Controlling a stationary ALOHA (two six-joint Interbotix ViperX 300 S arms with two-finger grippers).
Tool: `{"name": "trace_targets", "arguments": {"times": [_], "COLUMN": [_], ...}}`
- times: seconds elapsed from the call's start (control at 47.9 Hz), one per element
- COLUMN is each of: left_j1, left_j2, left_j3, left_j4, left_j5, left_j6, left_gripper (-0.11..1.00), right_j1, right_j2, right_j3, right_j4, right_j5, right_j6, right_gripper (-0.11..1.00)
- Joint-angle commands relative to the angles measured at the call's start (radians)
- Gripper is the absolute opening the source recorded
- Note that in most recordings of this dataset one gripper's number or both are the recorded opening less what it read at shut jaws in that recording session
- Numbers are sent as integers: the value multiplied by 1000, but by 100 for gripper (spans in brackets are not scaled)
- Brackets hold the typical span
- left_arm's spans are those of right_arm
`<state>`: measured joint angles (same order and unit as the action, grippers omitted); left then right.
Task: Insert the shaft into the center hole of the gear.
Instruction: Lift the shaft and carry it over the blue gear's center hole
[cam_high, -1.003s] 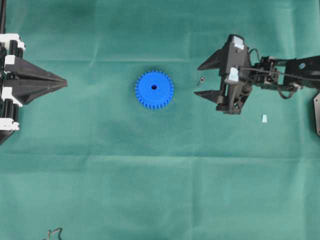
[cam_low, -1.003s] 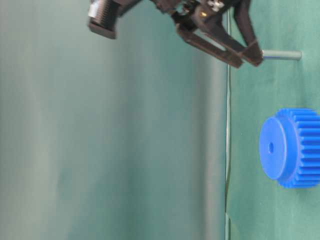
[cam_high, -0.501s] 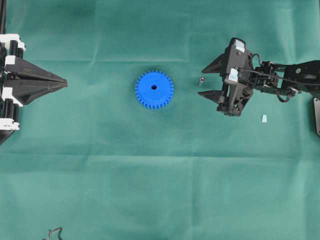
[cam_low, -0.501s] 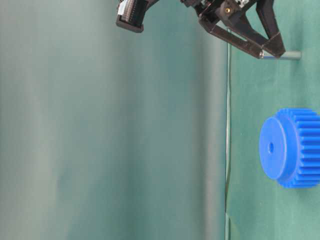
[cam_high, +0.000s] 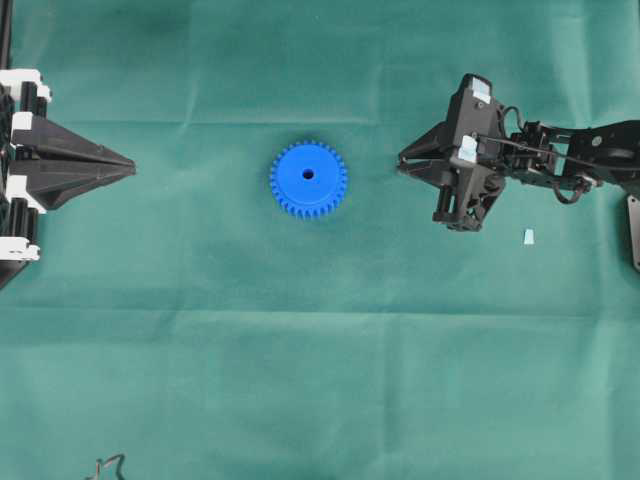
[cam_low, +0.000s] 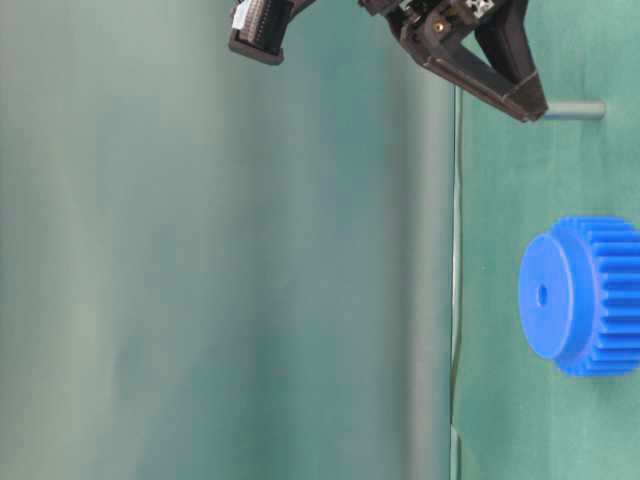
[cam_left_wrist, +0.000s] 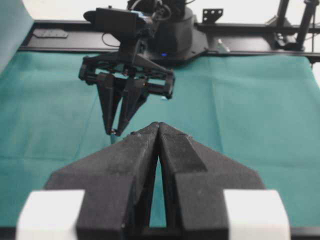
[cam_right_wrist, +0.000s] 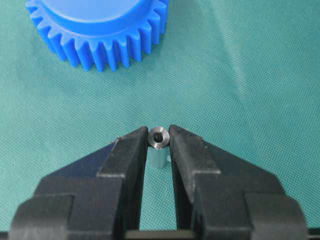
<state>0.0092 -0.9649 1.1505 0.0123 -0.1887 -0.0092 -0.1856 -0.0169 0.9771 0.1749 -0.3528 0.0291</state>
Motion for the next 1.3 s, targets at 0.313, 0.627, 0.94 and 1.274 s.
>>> {"name": "trace_targets", "arguments": {"times": [0.313,0.627,0.94,1.274], "left_j1": [3,3,3,3], "left_j2": [6,6,6,3], "left_j3": [-23,-23,-23,-23], "left_j4": [3,3,3,3], "left_j5": [-5,-5,-3,-2], "left_j6": [2,-2,-2,-3], "left_gripper": [0,0,0,0], "right_j1": [0,0,9,23], "right_j2": [-155,-262,-176,-35], "right_j3": [-87,-150,-245,-410], "right_j4": [-3,-18,-18,-18], "right_j5": [190,379,370,377], "right_j6": [-17,-17,-15,-18], "right_gripper": [17,17,17,17]}}
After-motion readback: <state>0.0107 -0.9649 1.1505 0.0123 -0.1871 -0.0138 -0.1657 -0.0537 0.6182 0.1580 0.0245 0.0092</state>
